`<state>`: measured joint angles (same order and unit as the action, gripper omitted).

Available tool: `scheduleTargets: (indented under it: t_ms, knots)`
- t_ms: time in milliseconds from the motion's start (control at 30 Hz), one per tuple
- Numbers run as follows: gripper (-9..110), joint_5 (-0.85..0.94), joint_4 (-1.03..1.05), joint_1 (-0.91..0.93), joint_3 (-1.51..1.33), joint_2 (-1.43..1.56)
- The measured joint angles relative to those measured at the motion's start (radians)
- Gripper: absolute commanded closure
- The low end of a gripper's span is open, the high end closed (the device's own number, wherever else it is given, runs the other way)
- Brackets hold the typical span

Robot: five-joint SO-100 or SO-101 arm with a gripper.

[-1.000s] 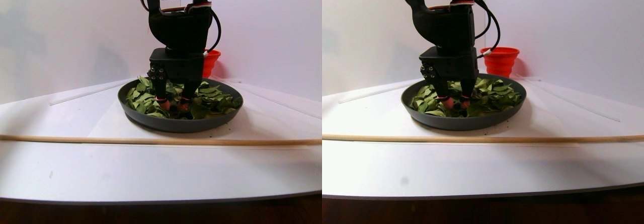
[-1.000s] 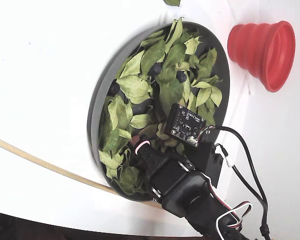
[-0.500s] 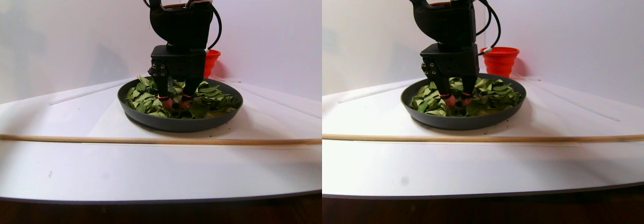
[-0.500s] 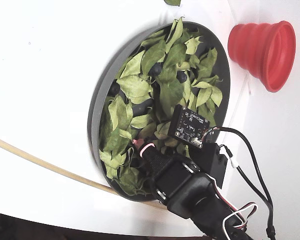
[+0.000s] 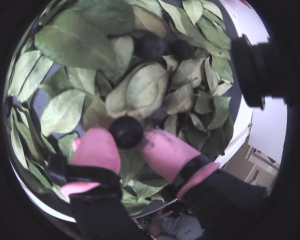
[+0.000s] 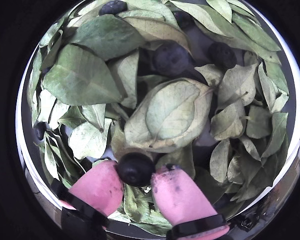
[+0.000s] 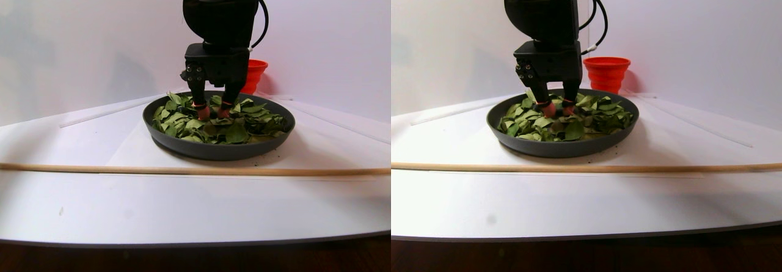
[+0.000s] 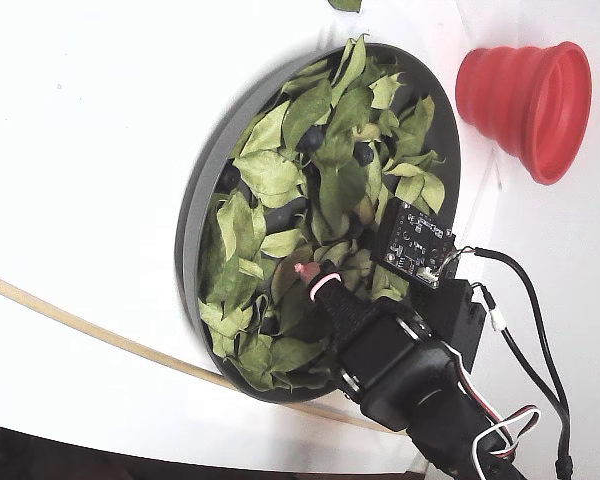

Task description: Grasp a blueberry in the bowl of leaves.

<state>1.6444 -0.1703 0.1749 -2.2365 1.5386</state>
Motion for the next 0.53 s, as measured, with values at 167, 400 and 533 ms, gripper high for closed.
scheduleTargets:
  t_ms: [167,400,533]
  knots:
    - [92,0.009,0.000,0.000,-0.002,0.008]
    - [92,0.009,0.000,0.000,-0.002,0.064]
    - [92,0.018,0.000,0.000,0.000,0.067]
